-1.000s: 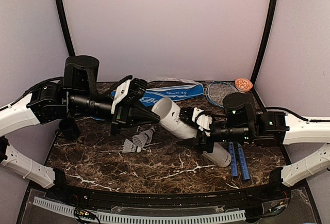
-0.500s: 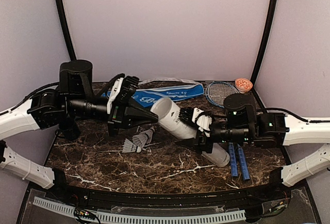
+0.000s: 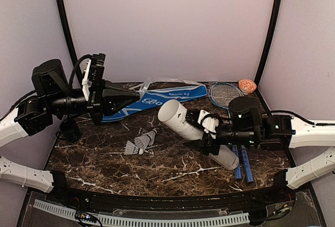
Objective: Pack up the badminton gear
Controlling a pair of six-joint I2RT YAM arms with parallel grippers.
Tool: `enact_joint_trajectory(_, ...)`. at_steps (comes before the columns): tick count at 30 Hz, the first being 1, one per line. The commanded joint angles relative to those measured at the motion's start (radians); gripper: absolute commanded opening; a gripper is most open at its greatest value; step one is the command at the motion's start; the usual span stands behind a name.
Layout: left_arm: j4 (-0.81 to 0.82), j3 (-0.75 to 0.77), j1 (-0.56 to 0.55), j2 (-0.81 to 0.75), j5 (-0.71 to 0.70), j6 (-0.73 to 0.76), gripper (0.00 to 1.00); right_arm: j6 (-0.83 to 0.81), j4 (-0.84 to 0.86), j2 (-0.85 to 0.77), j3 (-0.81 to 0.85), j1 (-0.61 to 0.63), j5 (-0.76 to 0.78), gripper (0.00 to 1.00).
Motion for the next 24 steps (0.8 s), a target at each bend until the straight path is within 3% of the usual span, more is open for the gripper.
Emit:
enact_joint_trajectory(1,0.03,-0.069,0.011,0.025,-0.216,-0.1,0.0,0.023,0.03,-0.055,0.07,-0.004,0.024,0.55)
enact_joint_trajectory(5,-0.029,-0.113,0.011,0.112,-0.29,-0.174,0.0,0.007,-0.007,-0.103,0.105,-0.004,0.072,0.56)
enact_joint_trajectory(11,0.029,-0.206,-0.018,0.319,-0.286,-0.256,0.0,0.005,-0.066,-0.14,0.129,-0.004,0.104,0.56)
enact_joint_trajectory(24,0.087,-0.097,-0.068,0.735,-0.341,-0.313,0.0,0.044,-0.047,-0.18,0.063,-0.005,0.12,0.55)
